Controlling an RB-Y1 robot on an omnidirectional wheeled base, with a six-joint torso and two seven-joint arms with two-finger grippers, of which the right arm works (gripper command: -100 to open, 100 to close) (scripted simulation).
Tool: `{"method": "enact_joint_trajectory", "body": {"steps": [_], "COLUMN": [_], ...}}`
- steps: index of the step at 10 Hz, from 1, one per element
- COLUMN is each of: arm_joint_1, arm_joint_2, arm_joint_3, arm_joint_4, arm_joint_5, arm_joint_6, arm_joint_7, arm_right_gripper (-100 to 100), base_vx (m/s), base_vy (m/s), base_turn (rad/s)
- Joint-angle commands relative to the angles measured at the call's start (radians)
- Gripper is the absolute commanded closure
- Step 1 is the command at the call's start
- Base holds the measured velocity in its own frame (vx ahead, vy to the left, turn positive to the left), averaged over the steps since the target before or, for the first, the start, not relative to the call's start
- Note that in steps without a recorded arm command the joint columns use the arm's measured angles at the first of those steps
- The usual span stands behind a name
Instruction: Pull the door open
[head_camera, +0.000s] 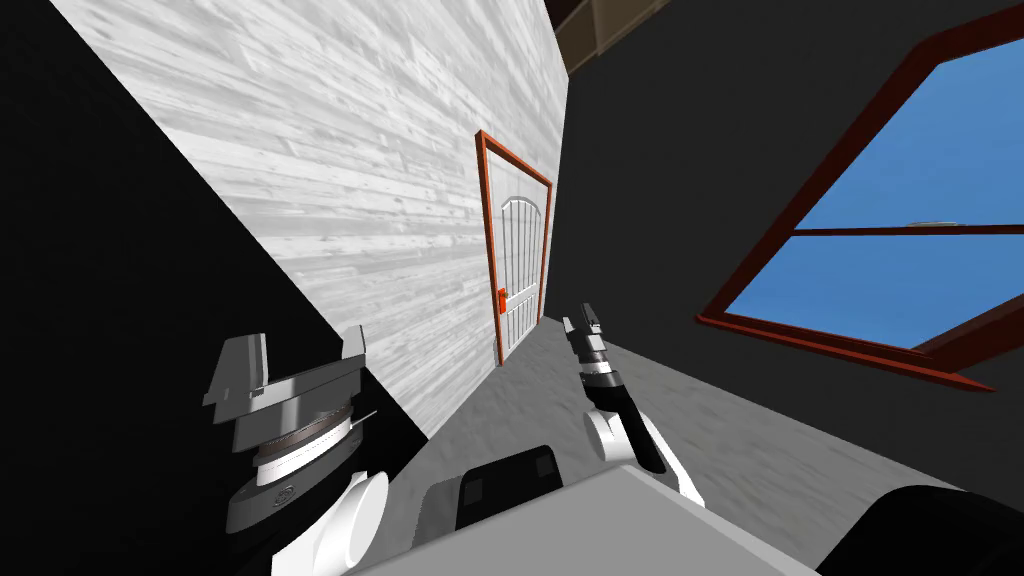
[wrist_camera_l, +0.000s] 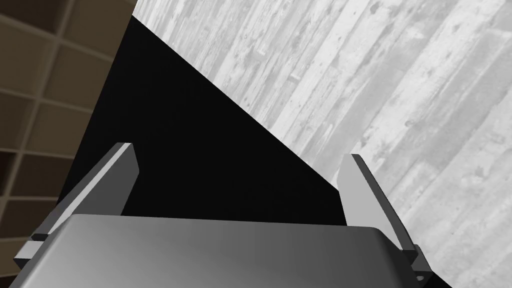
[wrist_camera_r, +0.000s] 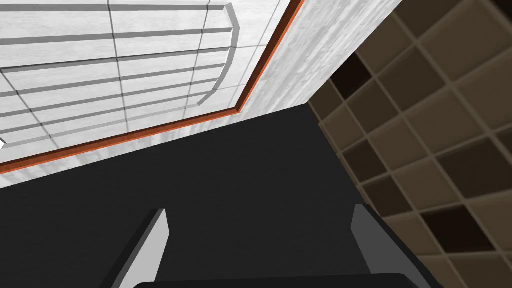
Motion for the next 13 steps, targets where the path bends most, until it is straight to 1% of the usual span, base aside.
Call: {"method": "enact_joint_trajectory", "body": {"steps": [1,3,4,5,7,8,13], "arm_joint_1": [-0.007,-0.017,-0.02,-0.026,-0.034,-0.042,-0.065], "arm_joint_2": [-0.01,-0.023,-0.026,-0.033,-0.04,-0.047,-0.063], "arm_joint_3": [-0.004,-0.01,-0.012,-0.016,-0.021,-0.026,-0.041], "arm_joint_4": [0.021,0.052,0.062,0.082,0.106,0.131,0.203], "arm_joint_5": [0.029,0.071,0.084,0.112,0.144,0.179,0.276], "arm_joint_6": [-0.006,-0.015,-0.017,-0.023,-0.03,-0.037,-0.057], "arm_joint_7": [0.021,0.052,0.061,0.081,0.105,0.13,0.2], "arm_right_gripper": [-100,-100,-100,-100,-100,-100,-100], "base_vx": [0.071,0.142,0.131,0.132,0.104,0.116,0.101], "base_vy": [-0.039,-0.045,-0.034,-0.025,-0.042,-0.026,-0.057], "base_turn": [0.094,0.088,0.076,0.097,0.066,0.122,0.081]}}
